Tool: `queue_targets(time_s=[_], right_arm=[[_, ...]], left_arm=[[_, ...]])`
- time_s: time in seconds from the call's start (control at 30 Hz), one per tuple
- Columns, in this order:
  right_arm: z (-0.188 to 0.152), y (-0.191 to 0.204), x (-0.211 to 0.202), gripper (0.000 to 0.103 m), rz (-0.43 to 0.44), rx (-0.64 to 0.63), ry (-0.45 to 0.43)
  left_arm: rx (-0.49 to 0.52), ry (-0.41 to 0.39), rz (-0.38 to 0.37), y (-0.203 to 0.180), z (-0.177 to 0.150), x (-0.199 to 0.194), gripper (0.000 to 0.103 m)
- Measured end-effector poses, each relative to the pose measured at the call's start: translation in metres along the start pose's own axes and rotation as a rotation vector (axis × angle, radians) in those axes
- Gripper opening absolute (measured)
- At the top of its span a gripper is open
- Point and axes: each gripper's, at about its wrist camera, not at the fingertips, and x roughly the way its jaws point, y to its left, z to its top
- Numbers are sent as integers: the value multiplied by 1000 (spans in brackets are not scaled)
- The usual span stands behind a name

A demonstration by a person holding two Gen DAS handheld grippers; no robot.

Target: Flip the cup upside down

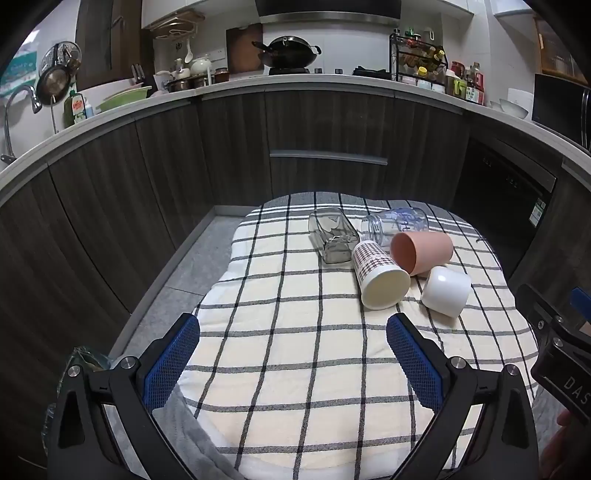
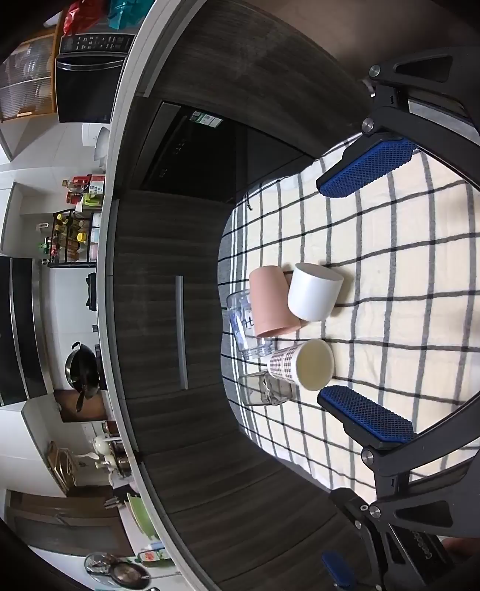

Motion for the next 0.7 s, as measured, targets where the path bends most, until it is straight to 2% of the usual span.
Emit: queue_targets(time_s=[0.7], right_arm=[[-2, 1, 2, 102, 4, 5, 5]], left_arm=[[-9, 6, -16, -1, -3, 2, 103]])
